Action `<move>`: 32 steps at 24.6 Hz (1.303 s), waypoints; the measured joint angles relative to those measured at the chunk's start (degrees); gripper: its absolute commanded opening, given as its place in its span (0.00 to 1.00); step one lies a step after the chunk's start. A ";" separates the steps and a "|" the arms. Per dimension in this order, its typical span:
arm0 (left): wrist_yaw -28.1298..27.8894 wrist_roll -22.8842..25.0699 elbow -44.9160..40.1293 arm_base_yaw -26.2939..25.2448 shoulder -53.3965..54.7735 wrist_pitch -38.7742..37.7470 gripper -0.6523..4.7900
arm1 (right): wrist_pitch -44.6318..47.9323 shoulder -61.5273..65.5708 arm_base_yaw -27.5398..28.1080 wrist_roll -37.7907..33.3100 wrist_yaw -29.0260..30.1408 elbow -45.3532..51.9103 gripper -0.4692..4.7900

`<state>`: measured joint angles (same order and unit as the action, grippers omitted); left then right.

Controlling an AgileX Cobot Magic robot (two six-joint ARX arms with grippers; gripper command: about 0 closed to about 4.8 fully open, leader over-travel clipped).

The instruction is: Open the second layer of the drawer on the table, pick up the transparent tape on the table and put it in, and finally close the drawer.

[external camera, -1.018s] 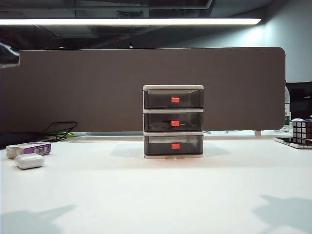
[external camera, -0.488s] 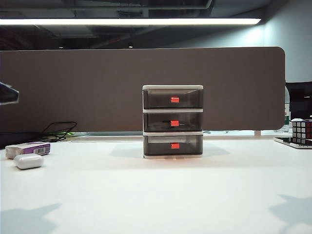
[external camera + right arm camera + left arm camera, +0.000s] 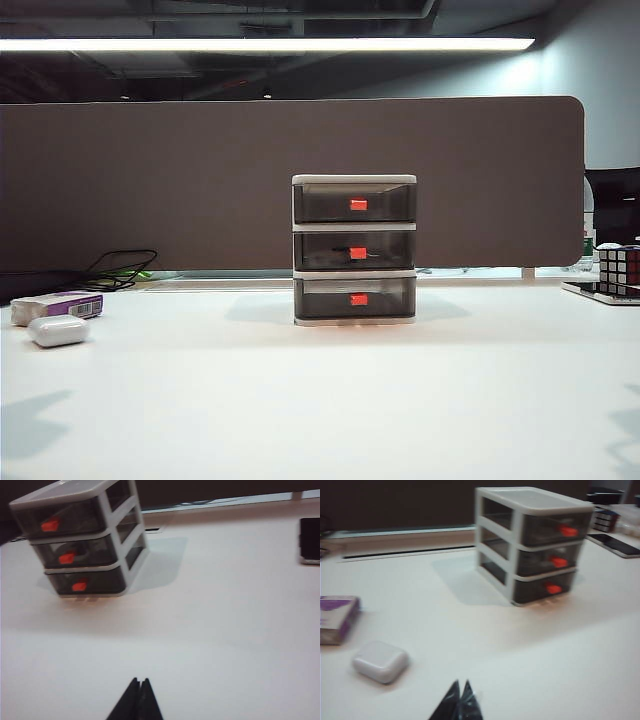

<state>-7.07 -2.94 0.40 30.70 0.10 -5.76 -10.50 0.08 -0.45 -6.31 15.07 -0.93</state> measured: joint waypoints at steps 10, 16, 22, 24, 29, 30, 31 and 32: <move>13.49 0.74 0.00 -27.15 0.00 0.87 0.11 | 1.29 0.00 2.12 0.66 -6.19 0.46 0.08; 13.31 0.76 0.00 -30.84 0.02 3.54 0.11 | 2.73 0.00 2.10 1.55 -8.39 0.46 0.08; 13.09 2.01 0.00 -31.23 0.00 7.98 0.11 | 3.72 0.00 2.10 1.64 -11.50 0.46 0.08; 13.09 2.01 0.00 -31.23 0.00 7.98 0.11 | 7.19 0.00 2.10 1.64 -11.89 0.46 0.08; 13.16 2.01 0.00 -31.23 0.00 7.82 0.11 | 13.25 0.00 2.10 3.06 -12.02 0.46 0.08; 13.16 2.03 0.00 -31.23 0.00 7.72 0.11 | 13.20 0.00 2.10 3.15 -12.00 0.46 0.08; 13.16 2.03 0.00 -31.23 0.00 7.65 0.11 | 13.20 0.00 2.08 3.23 -12.00 0.46 0.08; 13.14 2.03 0.00 -31.23 0.00 7.63 0.11 | 13.20 0.00 2.08 3.30 -12.00 0.46 0.08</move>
<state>6.07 -0.91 0.40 -0.54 0.10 1.87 2.70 0.08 1.63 -3.01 3.07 -0.47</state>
